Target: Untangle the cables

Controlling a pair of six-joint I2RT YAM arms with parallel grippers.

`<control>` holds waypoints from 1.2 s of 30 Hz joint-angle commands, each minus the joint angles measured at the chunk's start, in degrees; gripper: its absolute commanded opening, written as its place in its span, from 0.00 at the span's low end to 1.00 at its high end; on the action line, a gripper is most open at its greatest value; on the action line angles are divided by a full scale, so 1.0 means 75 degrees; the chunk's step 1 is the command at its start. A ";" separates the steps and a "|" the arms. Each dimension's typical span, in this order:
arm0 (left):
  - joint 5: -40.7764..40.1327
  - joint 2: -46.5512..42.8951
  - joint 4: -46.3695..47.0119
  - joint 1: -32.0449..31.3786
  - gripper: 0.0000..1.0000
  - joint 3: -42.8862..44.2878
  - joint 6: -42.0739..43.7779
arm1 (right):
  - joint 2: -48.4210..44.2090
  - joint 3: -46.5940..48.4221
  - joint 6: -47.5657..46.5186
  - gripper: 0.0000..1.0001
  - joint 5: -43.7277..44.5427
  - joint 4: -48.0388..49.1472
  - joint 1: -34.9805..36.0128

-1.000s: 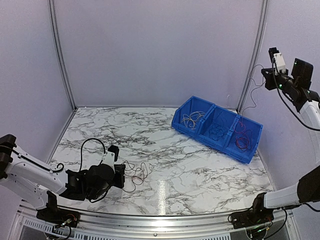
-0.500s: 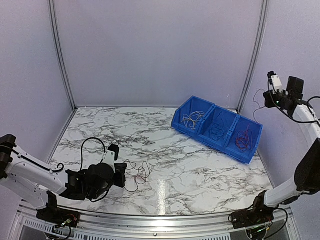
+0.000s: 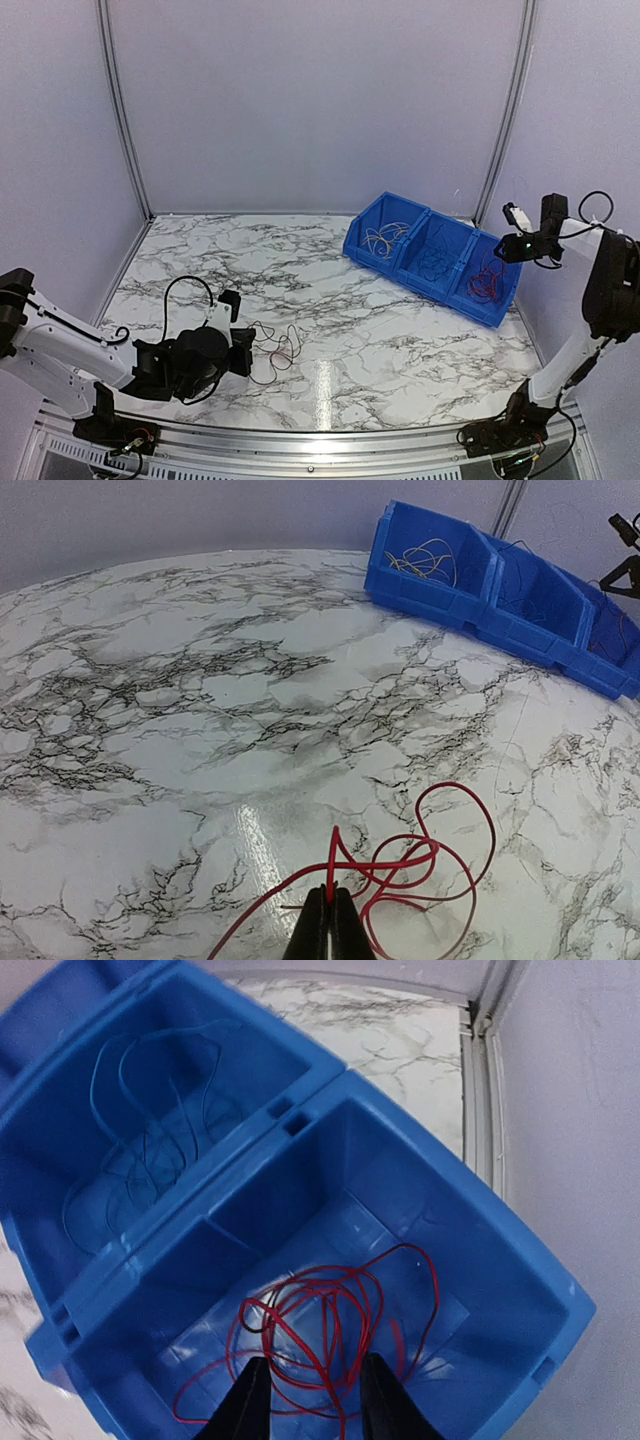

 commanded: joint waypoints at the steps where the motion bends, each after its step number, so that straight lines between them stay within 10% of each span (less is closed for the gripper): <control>1: 0.0090 0.0056 0.0245 0.0010 0.00 0.0187 0.0085 | -0.0211 0.0585 -0.0251 0.39 0.0077 -0.0731 -0.0031; 7: 0.0581 0.0073 0.0354 -0.0002 0.00 0.0415 0.0306 | -0.1569 0.0171 -0.0352 0.51 0.0143 -0.0674 0.0152; 14: 0.2000 0.0055 0.1437 -0.0012 0.00 0.0645 0.0781 | -0.2945 -0.0753 -0.1405 0.53 -0.2527 -0.1153 0.2671; 27: 0.2582 0.0651 0.1690 -0.0025 0.00 0.1824 0.1033 | -0.1446 0.0318 -0.1396 0.58 -0.3033 -0.1525 0.7810; 36: 0.2927 0.0834 0.1763 -0.0037 0.00 0.2199 0.0941 | -0.0767 0.0820 -0.1034 0.56 -0.2833 -0.1134 0.8253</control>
